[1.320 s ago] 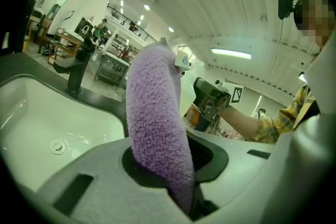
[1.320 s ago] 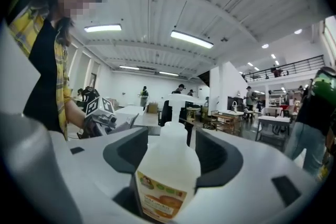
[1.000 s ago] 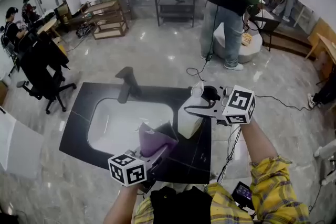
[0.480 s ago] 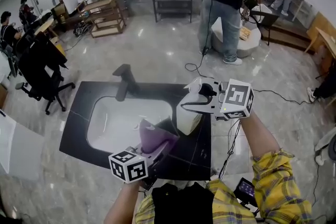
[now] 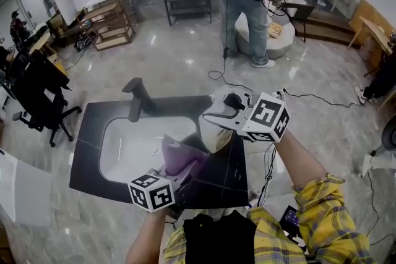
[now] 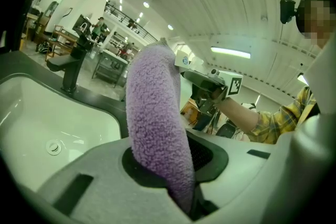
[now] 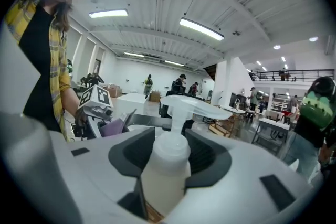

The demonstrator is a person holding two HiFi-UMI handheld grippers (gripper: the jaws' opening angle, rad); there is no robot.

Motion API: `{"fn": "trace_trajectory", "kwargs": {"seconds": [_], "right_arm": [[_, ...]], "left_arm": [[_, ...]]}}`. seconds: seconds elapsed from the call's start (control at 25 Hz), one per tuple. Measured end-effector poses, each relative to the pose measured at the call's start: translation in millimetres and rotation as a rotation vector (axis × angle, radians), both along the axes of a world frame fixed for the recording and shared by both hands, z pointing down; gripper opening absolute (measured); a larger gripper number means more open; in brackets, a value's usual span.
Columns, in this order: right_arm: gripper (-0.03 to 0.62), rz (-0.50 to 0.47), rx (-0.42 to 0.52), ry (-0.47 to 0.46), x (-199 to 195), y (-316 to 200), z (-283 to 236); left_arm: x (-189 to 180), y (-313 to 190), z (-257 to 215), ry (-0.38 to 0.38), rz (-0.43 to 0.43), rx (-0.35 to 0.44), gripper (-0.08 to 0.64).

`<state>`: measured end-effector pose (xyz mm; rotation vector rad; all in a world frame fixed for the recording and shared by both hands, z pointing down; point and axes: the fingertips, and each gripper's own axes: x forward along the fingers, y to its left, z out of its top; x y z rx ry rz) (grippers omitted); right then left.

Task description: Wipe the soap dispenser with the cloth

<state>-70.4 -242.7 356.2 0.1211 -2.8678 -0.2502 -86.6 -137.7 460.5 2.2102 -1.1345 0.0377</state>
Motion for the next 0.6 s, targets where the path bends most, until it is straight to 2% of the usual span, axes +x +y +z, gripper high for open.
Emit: {"fn": "trace_trajectory", "kwargs": {"seconds": [0.6], "right_arm": [[0.172, 0.396, 0.009, -0.007, 8, -18, -1]], "left_arm": [[2, 2, -5, 0.019, 0.032, 0.021, 0.057]]}}
